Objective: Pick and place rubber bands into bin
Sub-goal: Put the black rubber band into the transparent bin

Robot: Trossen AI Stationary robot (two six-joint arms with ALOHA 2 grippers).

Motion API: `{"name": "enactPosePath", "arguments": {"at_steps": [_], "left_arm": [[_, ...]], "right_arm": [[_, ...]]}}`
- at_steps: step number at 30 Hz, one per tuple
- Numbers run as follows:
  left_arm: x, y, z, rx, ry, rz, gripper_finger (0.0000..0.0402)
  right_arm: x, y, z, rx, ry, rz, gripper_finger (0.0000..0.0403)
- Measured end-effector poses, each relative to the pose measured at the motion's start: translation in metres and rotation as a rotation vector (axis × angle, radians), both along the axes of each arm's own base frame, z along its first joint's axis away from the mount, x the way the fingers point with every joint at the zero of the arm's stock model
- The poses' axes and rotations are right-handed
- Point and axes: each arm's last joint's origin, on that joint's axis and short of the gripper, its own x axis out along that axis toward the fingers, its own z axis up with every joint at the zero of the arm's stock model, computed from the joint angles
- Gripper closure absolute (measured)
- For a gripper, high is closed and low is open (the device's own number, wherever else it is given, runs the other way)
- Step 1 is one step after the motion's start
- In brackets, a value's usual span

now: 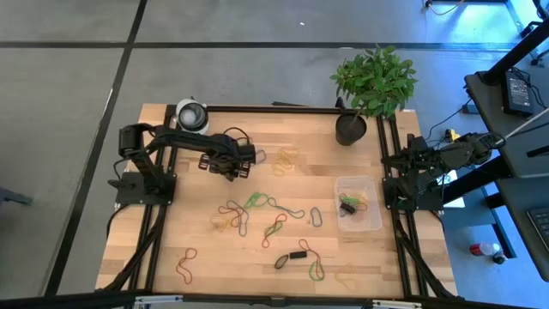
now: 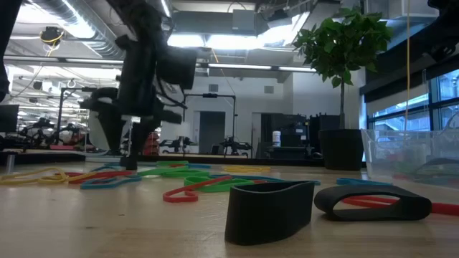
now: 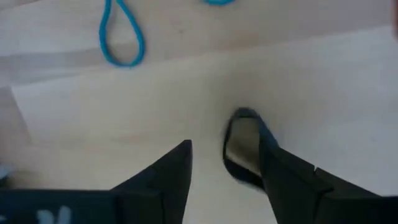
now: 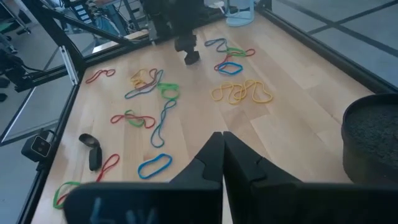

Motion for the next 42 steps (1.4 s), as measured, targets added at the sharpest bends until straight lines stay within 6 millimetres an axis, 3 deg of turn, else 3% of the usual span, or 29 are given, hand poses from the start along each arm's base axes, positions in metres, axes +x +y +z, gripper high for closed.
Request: {"name": "enactPosePath", "arguments": {"at_steps": [4,10,12,16,21,29,36,42], "left_arm": [[-0.006,0.008,-0.015,-0.025,-0.049,0.034,0.025],[-0.006,0.007,-0.02,-0.038,-0.096,-0.037,0.0376],[0.0,0.004,-0.016,-0.032,-0.119,-0.072,0.0392],[0.03,-0.007,0.014,0.01,-0.303,-0.155,0.0398],[0.082,-0.024,0.066,0.243,-0.605,-0.343,0.0398],[0.156,-0.05,0.128,0.419,-0.758,-0.561,0.0399],[0.23,-0.065,0.138,0.515,-0.841,-0.709,0.0399],[0.281,-0.069,0.111,0.578,-0.96,-0.822,0.0399]], "right_arm": [[0.0,0.0,0.0,0.001,0.0,-0.001,0.0397],[0.0,0.0,0.0,0.0,0.001,-0.001,0.0397],[0.0,0.0,0.0,-0.001,0.001,-0.001,0.0397],[0.0,0.0,0.0,-0.002,0.001,0.0,0.0397],[0.0,0.0,0.0,-0.003,0.002,0.0,0.0397],[0.0,0.0,0.0,-0.003,0.001,-0.002,0.0397],[0.0,0.0,0.0,-0.003,0.001,-0.001,0.0397],[0.0,0.0,0.0,-0.003,0.001,-0.001,0.0397]]}}
